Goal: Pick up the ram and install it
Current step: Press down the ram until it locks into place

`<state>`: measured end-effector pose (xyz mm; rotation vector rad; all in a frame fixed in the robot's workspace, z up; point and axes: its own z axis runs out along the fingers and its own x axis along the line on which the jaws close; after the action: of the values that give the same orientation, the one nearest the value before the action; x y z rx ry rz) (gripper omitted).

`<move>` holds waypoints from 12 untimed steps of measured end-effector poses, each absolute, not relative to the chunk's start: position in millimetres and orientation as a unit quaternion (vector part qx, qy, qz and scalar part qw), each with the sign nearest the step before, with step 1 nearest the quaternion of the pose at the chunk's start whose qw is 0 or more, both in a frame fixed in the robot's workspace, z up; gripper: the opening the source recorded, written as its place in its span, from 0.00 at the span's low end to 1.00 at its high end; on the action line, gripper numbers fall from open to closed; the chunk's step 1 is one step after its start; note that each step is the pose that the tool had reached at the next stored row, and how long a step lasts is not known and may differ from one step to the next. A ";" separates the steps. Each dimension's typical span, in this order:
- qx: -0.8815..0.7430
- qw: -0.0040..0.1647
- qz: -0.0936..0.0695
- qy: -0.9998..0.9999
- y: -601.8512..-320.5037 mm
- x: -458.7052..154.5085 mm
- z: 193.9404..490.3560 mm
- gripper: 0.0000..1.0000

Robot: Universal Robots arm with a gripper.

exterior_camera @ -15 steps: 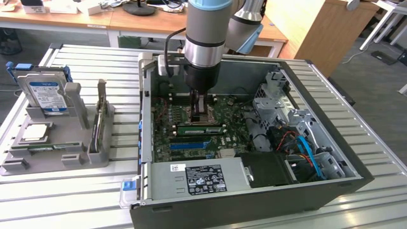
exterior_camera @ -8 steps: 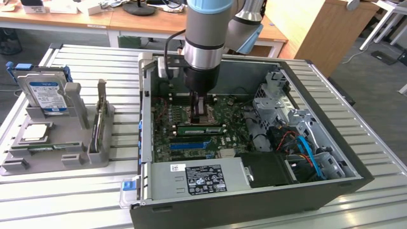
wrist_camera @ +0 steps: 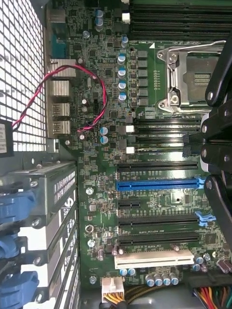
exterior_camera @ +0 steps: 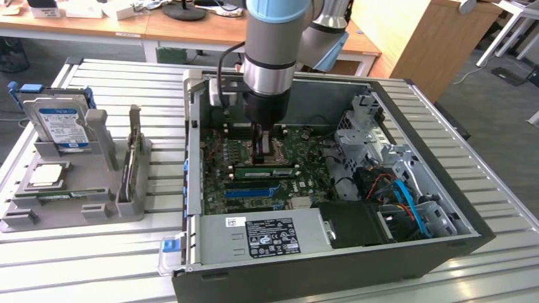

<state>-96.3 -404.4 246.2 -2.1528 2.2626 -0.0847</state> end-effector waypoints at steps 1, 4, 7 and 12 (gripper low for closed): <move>-0.689 0.009 -0.027 0.724 -404.4 -96.3 245.4 0.11; -0.689 0.009 -0.027 0.724 -404.3 -96.3 243.1 0.11; -0.689 0.009 -0.028 0.724 -404.4 -96.3 242.2 0.11; -0.689 0.009 -0.028 0.724 -404.3 -96.3 241.1 0.11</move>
<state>-96.3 -404.3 241.1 -2.1517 2.2615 -0.0861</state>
